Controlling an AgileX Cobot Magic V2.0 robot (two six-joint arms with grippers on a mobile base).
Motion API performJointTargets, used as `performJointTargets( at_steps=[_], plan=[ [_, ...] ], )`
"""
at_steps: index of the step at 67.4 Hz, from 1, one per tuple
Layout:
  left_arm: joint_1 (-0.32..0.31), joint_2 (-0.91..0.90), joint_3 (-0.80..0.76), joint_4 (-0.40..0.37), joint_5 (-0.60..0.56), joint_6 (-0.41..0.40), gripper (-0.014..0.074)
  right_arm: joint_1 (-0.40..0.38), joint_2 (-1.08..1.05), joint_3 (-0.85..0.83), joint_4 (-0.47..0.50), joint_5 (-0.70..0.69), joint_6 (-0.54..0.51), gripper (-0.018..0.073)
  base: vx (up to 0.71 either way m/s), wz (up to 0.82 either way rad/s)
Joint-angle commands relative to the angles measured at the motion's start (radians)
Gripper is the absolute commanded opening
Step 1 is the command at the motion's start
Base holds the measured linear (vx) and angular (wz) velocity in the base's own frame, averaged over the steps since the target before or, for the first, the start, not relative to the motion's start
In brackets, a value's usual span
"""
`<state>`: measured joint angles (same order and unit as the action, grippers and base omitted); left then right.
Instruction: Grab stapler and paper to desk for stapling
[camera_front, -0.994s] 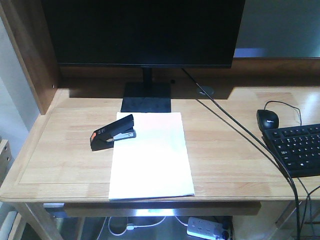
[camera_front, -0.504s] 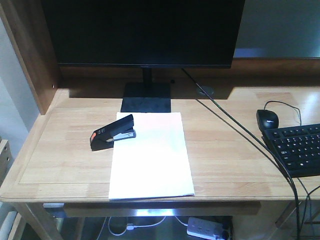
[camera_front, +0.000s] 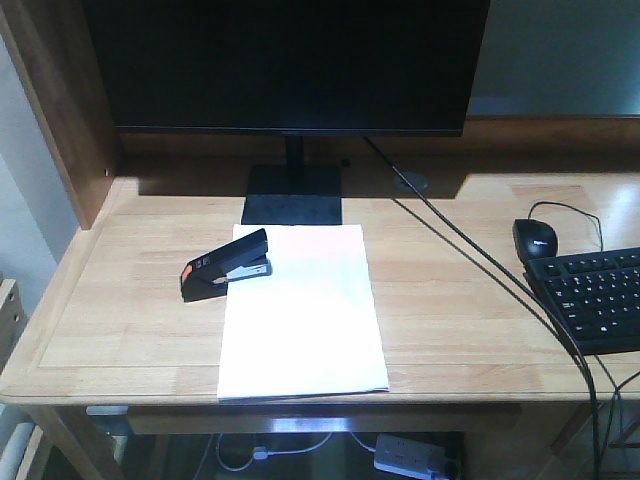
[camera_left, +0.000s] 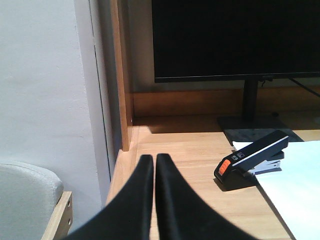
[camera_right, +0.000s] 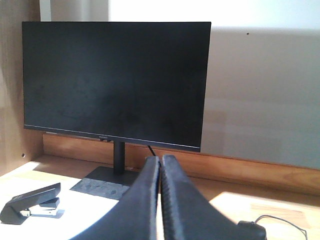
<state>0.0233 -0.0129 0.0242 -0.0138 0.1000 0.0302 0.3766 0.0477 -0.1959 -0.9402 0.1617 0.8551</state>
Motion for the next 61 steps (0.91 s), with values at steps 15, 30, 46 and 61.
performJointTargets(
  at_steps=[15,30,46,61],
  plan=[
    [-0.003,-0.015,0.011,-0.004,-0.080,-0.009,-0.0006,-0.007,0.012,-0.028,-0.016,-0.042,0.000,-0.0010,0.00,0.00],
    [-0.003,-0.015,0.011,-0.004,-0.080,-0.009,-0.0006,-0.007,0.013,-0.028,-0.016,-0.042,0.000,-0.0010,0.00,0.00],
    [-0.003,-0.015,0.011,-0.004,-0.080,-0.009,-0.0006,-0.112,0.009,-0.028,0.065,-0.050,-0.064,-0.0010,0.00,0.00],
    [-0.003,-0.015,0.011,-0.004,-0.080,-0.009,-0.0006,-0.362,0.009,-0.028,0.618,-0.054,-0.600,-0.0010,0.00,0.00]
  ],
)
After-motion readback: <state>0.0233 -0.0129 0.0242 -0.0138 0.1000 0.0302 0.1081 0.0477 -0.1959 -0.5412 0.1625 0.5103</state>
